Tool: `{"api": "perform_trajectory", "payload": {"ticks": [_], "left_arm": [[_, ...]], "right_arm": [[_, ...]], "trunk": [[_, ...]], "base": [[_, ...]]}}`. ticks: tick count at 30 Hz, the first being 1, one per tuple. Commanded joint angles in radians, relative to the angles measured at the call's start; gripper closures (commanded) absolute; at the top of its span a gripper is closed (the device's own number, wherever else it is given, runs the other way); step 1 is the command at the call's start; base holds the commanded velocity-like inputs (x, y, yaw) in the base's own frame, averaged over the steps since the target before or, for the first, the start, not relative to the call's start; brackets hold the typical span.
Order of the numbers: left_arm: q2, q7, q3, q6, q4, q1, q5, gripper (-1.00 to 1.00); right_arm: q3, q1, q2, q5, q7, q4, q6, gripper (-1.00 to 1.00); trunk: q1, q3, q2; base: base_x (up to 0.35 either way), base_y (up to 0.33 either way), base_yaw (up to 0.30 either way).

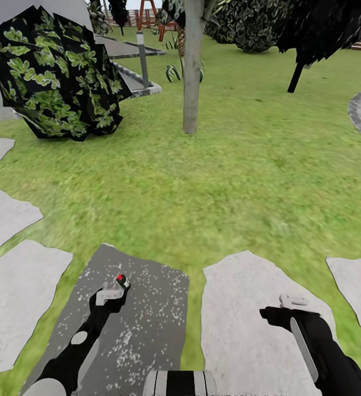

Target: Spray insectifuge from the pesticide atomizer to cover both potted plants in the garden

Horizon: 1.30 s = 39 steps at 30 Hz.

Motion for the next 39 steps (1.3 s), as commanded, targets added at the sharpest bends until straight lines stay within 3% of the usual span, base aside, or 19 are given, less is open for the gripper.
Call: {"api": "perform_trajectory", "payload": {"ticks": [1, 6, 12, 22, 39], "left_arm": [[-0.001, -0.009, 0.007, -0.003, 0.001, -0.001, -0.004, -1.00], [-0.002, -0.009, 0.007, -0.003, 0.001, -0.001, -0.004, -1.00], [-0.002, -0.009, 0.007, -0.003, 0.001, -0.001, -0.004, -1.00], [-0.002, -0.009, 0.007, -0.003, 0.001, -0.001, -0.004, -1.00], [-0.002, -0.009, 0.007, -0.003, 0.001, -0.001, -0.004, -1.00]], "right_arm": [[-0.001, 0.000, 0.000, -0.005, 0.000, -0.001, 0.004, -1.00], [-0.001, 0.000, 0.000, -0.005, 0.000, -0.002, 0.004, -1.00], [-0.001, 0.000, 0.000, -0.005, 0.000, -0.001, 0.004, -1.00], [-0.001, 0.000, 0.000, -0.005, 0.000, -0.002, 0.004, -1.00], [-0.001, 0.000, 0.000, -0.005, 0.000, -0.002, 0.004, -1.00]], "trunk": [[0.000, -0.006, -0.001], [0.000, -0.008, -0.001], [0.003, -0.035, -0.002], [0.003, -0.037, -0.002], [0.003, -0.037, -0.002]], "base": [[0.000, 0.000, 0.162], [0.000, 0.000, 0.066], [0.000, 0.000, 0.007], [0.004, 0.000, 0.000], [0.183, 0.000, 0.000]]}}
